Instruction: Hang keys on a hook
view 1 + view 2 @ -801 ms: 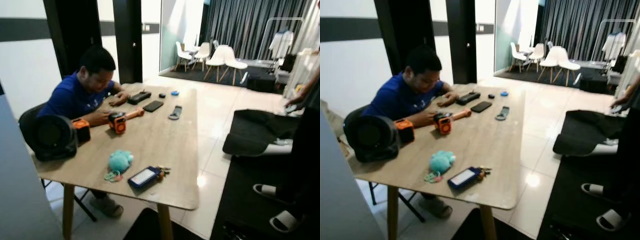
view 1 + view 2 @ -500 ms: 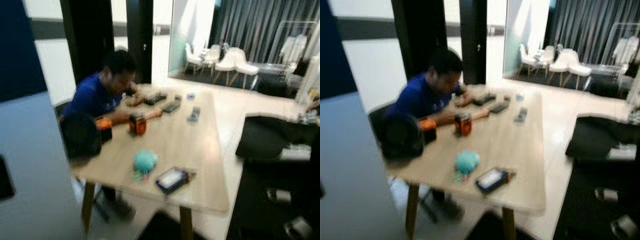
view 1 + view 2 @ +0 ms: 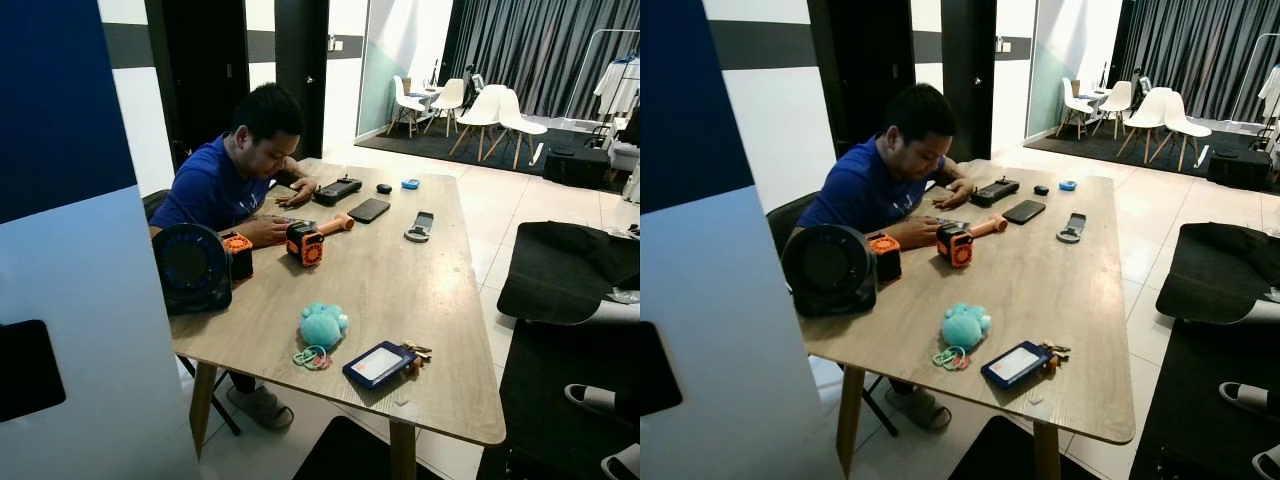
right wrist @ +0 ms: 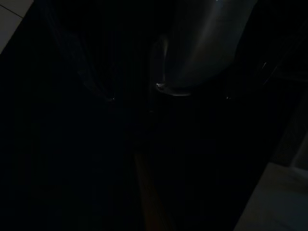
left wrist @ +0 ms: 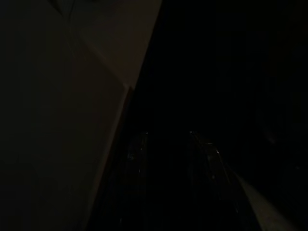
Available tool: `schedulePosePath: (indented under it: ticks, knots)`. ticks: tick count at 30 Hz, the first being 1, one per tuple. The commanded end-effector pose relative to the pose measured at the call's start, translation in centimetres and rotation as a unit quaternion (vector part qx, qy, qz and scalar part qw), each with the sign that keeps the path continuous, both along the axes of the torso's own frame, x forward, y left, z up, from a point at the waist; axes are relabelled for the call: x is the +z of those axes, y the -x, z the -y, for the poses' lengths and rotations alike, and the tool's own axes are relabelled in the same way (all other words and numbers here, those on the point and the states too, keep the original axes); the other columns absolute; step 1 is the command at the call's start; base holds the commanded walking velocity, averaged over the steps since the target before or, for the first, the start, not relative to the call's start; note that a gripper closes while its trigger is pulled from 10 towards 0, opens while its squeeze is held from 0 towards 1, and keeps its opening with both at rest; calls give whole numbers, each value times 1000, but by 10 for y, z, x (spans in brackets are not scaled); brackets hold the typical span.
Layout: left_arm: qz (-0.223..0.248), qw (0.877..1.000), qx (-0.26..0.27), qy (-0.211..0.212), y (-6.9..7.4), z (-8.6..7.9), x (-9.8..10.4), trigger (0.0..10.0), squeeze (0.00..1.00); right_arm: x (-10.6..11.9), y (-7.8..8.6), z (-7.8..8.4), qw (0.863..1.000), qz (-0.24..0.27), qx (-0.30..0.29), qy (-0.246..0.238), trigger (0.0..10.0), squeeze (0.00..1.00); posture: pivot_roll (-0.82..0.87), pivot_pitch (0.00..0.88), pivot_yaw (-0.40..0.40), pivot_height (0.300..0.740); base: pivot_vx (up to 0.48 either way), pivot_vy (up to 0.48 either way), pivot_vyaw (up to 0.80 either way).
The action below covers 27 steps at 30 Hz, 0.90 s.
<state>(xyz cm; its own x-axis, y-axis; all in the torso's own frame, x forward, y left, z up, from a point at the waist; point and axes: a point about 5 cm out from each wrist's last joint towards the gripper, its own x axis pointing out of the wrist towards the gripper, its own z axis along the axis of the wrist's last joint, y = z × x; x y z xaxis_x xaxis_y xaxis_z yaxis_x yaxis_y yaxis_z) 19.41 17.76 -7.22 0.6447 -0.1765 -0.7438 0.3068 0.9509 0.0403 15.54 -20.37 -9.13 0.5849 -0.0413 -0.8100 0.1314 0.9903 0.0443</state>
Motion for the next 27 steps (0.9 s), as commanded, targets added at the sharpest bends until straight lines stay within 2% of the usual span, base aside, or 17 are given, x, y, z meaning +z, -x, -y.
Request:
schedulePosePath:
  ticks: [1, 5, 8, 20, 27]
  knots:
    - [1, 1000, -2, 3, 2, -1, 0, 10000, 0, 0, 0, 1, 1000, -1, -3, 2, 10000, 0, 73, 0, 3, 740, 0, -480, 0]
    - [3, 1000, 3, 3, 2, -1, 0, 10000, 0, 0, 0, 1, 1000, -1, -4, 1, 10000, 0, 73, 0, 4, 740, 0, -368, 0]
    - [-2, 1000, 7, -2, 2, -3, -1, 10000, 0, 0, 0, 1, 1000, -2, -5, 1, 10000, 0, 73, 0, 4, 740, 0, 0, 0]
    - [-3, 1000, -27, -2, 2, -7, 1, 10000, 0, -2, 4, -3, 1000, -6, -13, -5, 10000, 0, 79, 0, 15, 740, 0, 0, 0]
    - [1, 999, -46, 0, 0, -7, 3, 10000, 0, -3, 7, 0, 1000, -7, -28, -5, 10000, 0, 75, 0, 20, 740, 0, 0, 0]
